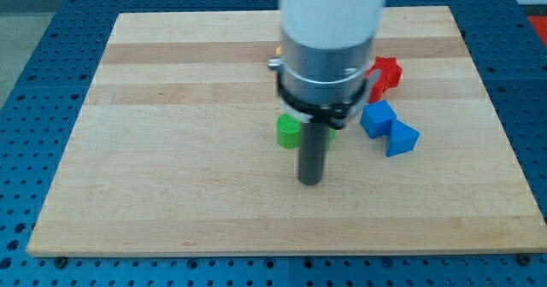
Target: Move yellow hexagon towards the top left
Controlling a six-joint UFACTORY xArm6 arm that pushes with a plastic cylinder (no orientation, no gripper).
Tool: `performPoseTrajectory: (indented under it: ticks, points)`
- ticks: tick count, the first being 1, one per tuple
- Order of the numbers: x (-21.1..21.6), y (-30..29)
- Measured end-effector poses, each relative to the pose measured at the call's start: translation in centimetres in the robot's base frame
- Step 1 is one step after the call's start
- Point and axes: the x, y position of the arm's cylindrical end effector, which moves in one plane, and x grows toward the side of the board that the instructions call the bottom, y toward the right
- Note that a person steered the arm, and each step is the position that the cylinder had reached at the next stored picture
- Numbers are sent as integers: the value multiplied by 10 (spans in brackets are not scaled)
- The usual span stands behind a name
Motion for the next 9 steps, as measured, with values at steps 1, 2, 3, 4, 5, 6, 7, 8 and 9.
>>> performPoseTrajectory:
  ticks: [1, 2, 3, 4, 5, 6, 7, 8, 9]
  points:
    - [-15, -30]
    - [-54, -32]
    - [-88, -32]
    - [-115, -26]
    - [-131, -9]
    - [-149, 13]
    - [-175, 13]
    - [-187, 11]
    - [-198, 8]
